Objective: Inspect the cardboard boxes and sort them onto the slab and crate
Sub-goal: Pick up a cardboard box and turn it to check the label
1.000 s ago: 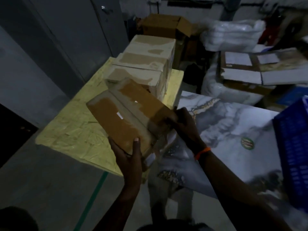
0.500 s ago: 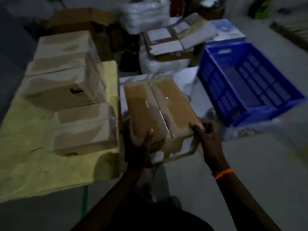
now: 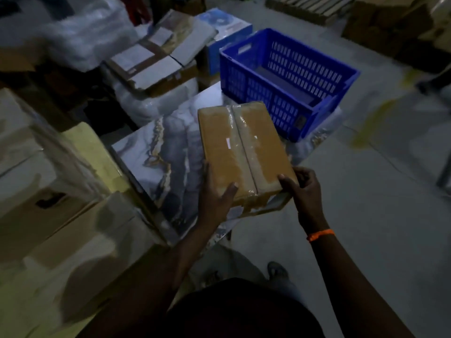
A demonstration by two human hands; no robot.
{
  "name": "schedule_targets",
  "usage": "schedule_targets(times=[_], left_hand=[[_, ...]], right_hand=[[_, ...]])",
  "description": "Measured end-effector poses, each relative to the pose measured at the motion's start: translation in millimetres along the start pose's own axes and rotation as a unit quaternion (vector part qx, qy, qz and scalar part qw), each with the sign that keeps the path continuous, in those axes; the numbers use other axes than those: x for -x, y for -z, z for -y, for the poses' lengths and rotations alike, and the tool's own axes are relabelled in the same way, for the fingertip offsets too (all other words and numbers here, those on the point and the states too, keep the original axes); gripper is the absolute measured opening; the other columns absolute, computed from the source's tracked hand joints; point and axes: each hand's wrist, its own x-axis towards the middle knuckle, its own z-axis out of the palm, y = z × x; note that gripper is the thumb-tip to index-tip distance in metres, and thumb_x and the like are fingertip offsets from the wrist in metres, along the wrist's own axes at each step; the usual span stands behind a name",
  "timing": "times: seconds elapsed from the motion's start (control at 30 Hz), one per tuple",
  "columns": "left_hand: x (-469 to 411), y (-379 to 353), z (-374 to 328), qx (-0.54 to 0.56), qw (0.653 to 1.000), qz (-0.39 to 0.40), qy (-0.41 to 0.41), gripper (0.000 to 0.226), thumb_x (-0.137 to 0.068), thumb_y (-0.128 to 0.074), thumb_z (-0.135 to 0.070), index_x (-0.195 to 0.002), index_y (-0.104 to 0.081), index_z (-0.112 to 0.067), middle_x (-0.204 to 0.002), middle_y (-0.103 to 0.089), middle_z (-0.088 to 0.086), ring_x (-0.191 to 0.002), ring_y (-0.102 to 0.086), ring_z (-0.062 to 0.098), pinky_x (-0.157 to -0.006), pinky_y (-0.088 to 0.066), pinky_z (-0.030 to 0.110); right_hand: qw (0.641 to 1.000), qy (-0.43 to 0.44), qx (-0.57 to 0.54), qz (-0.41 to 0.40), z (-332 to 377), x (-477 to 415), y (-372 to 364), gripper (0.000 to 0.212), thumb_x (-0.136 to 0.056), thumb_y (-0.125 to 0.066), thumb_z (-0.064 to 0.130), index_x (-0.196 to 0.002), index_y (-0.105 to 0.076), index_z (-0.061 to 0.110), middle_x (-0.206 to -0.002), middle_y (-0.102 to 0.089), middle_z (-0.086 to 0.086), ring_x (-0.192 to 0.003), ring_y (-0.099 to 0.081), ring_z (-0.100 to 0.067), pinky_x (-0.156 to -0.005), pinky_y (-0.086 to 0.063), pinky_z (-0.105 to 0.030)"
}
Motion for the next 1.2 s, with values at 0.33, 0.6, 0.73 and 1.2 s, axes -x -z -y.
schedule_targets(times=[0.33,0.6,0.73,1.2], left_hand=[[-35.1,34.9,14.3,-0.051,0.987,0.134,-0.077,0.092,-0.09,-0.07,-0.046,-0.161,-0.016,-0.022,-0.167,-0.019,-0.003,-0.147,-0.025,0.008,-0.11,-0.027,0.022],[-39.8,60.9,30.8,0.015,0.99,0.134,-0.048,0.076,-0.09,-0.076,-0.031,-0.154,-0.036,-0.024,-0.132,-0.061,-0.006,-0.112,-0.062,0.008,-0.08,-0.051,0.006],[-42.0,65.6,33.7,0.027,0.988,0.146,-0.038,0.072,-0.091,-0.074,-0.031,-0.153,-0.039,-0.026,-0.133,-0.061,-0.01,-0.111,-0.061,-0.005,-0.079,-0.053,0.01],[-98.4,58.4,11.0,0.001,0.994,0.108,0.001,0.055,-0.085,-0.061,-0.068,-0.133,-0.057,-0.041,-0.12,-0.071,-0.014,-0.105,-0.07,0.009,-0.089,-0.06,0.043]], right_hand=[[0.993,0.019,0.104,-0.056,4.0,19.3,-22.1,0.056,-0.088,-0.082,0.04,-0.135,-0.058,0.02,-0.131,-0.066,0.002,-0.12,-0.064,-0.016,-0.095,-0.059,-0.051],[0.993,0.001,0.114,-0.038,-2.4,24.6,-29.6,0.06,-0.089,-0.079,0.045,-0.14,-0.055,0.026,-0.132,-0.062,-0.001,-0.118,-0.062,-0.017,-0.082,-0.063,-0.037],[0.992,-0.014,0.12,-0.025,-1.6,13.3,-26.2,0.06,-0.089,-0.078,0.045,-0.141,-0.056,0.025,-0.13,-0.062,-0.002,-0.113,-0.063,-0.014,-0.07,-0.059,-0.022],[0.986,-0.108,0.103,0.078,28.3,-63.8,-32.1,0.067,-0.085,-0.081,0.047,-0.14,-0.056,0.019,-0.13,-0.066,-0.001,-0.109,-0.067,-0.017,-0.088,-0.059,-0.036]])
